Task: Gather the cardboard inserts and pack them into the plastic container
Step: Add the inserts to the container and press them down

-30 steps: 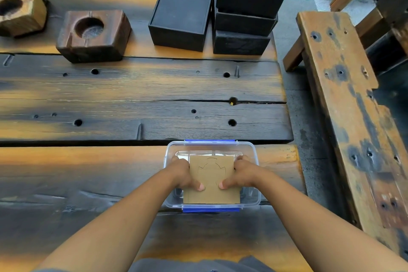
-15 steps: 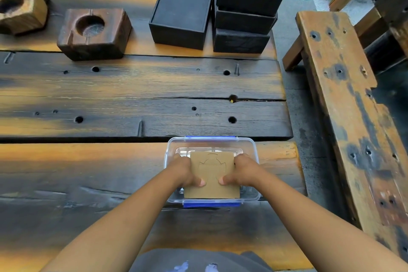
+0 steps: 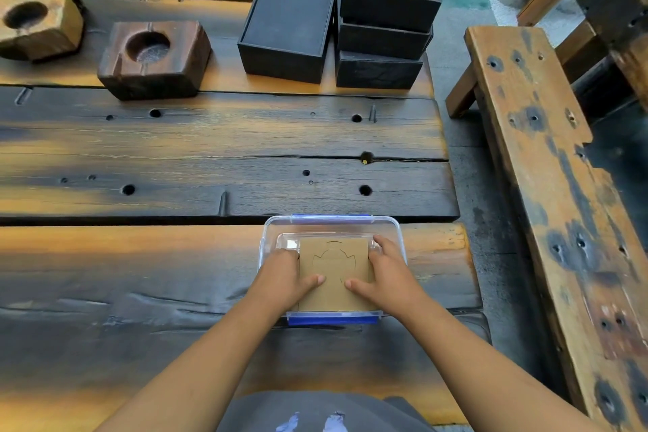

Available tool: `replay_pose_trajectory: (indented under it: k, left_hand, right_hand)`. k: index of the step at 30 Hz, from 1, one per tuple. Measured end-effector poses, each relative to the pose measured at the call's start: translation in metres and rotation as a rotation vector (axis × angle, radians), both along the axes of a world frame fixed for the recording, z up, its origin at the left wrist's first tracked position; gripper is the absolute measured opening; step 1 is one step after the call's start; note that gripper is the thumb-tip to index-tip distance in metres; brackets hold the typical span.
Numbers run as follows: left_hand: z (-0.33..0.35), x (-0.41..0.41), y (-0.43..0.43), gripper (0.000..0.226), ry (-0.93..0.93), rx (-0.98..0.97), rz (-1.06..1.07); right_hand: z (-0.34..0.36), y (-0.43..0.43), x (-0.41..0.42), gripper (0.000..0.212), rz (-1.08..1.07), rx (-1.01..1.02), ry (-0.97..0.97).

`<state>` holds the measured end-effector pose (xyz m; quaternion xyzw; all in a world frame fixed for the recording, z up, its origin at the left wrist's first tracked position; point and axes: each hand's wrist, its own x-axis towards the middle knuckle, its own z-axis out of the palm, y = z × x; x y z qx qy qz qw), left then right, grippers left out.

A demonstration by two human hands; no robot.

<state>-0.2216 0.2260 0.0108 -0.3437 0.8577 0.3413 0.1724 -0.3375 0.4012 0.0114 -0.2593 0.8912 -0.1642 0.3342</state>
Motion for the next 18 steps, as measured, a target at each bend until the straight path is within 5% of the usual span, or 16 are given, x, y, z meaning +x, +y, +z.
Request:
replay_pose_trajectory:
  k: [10,14,18]
  left_hand:
    - [0.007,-0.007,-0.001,0.056,-0.097,0.047,-0.020]
    - [0.016,-0.014,-0.011,0.080,-0.062,0.243,0.090]
    - [0.025,-0.033,-0.018,0.091,-0.119,0.210,0.001]
  right_hand:
    - [0.003,-0.004,-0.002,0.080,0.003,0.036,-0.073]
    - [0.011,-0.012,-0.014,0.093,-0.111,-0.022,-0.137]
    - [0.017,-0.032,-0.030,0.088,-0.051,0.090,-0.160]
